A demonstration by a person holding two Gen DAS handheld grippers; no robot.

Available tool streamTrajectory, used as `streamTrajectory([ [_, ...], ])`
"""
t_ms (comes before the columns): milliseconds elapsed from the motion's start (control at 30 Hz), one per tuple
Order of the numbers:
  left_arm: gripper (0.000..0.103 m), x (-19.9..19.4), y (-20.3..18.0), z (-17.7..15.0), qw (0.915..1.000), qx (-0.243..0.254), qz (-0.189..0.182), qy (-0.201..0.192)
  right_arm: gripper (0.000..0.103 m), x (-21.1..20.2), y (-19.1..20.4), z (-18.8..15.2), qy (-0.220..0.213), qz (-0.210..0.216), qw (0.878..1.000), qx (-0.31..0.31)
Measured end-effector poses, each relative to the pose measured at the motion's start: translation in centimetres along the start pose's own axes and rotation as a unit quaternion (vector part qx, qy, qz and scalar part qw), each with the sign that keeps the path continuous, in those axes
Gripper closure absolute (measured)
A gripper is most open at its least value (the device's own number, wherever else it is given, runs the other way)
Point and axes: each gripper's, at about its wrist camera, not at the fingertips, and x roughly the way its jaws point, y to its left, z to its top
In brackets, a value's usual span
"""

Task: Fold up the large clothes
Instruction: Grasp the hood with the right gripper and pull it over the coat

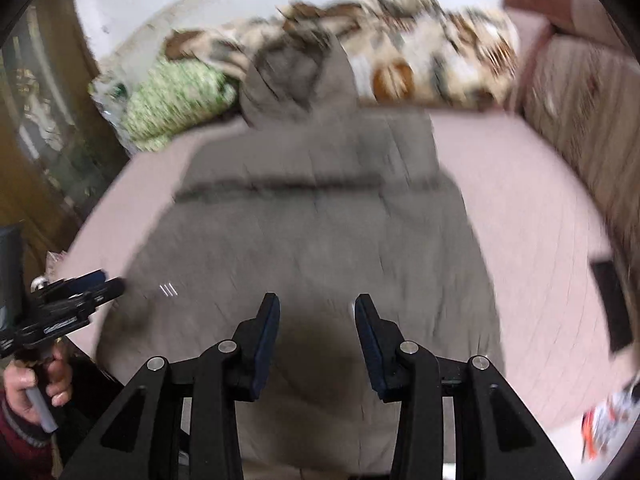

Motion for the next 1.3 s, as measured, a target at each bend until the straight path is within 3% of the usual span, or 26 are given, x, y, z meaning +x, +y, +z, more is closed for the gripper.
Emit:
streamTrajectory([
  [67,0.032,-0.5,-0.3,3.5,0.9998,-0.005,-0.009,-0.019,0.061,-1.4,0.9,3.9,-0.016,0.013,1.0,-0.012],
  [167,0.031,0.2,-0.4,8.9,0.9984,-0.024,-0.007,-0.052,0.06,-2.1,2.7,9.3,-0.028,0.028,0.999,-0.029],
  [300,0.031,3.9,0.2,13.1,0.9973,-0.049,-0.024,-0.05,0.055,-0.4,4.7,16.2,-0.042,0.019,0.997,-0.062],
  [400,0.031,7.4,1.7,12.8,0.9964,-0.066,-0.013,-0.052,0.054,3.6,5.1,22.5,-0.041,0.016,0.997,-0.069],
  [533,0.031,11.7,4.0,12.1,0.993,-0.109,-0.047,0.004,0.054,10.8,4.7,30.0,-0.047,-0.03,0.995,-0.088],
  [600,0.031,12.7,4.3,11.8,0.9937,-0.105,-0.04,0.008,0.055,15.1,4.1,33.5,-0.038,-0.057,0.993,-0.099],
  [667,0.031,13.7,4.2,11.8,0.9957,-0.091,-0.015,0.006,0.055,19.2,2.7,36.9,-0.039,-0.064,0.994,-0.077],
  [767,0.031,15.5,4.6,11.7,0.9951,-0.097,-0.013,0.015,0.055,24.3,0.9,40.8,-0.048,-0.082,0.994,-0.051],
  [833,0.031,16.8,4.8,11.6,0.994,-0.103,-0.025,0.03,0.055,27.2,-0.3,42.5,-0.051,-0.093,0.994,-0.037],
  [967,0.031,18.5,4.4,11.9,0.9954,-0.087,-0.014,0.037,0.055,31.9,-1.7,44.2,-0.037,-0.119,0.992,-0.035],
  [1000,0.031,18.6,4.3,12.0,0.9958,-0.084,-0.014,0.035,0.068,32.6,-2.0,44.3,-0.041,-0.109,0.993,-0.037],
  [1033,0.031,18.6,4.2,12.0,0.996,-0.082,-0.014,0.033,0.097,33.0,-2.1,44.2,-0.043,-0.096,0.994,-0.041],
  [1133,0.031,18.6,4.5,12.0,0.9957,-0.085,-0.019,0.033,0.097,32.4,-1.5,43.4,-0.06,-0.101,0.991,-0.066],
  [1300,0.031,17.7,4.6,12.0,0.9939,-0.101,-0.031,0.029,0.097,26.5,-0.3,39.9,-0.104,-0.081,0.988,-0.082],
])
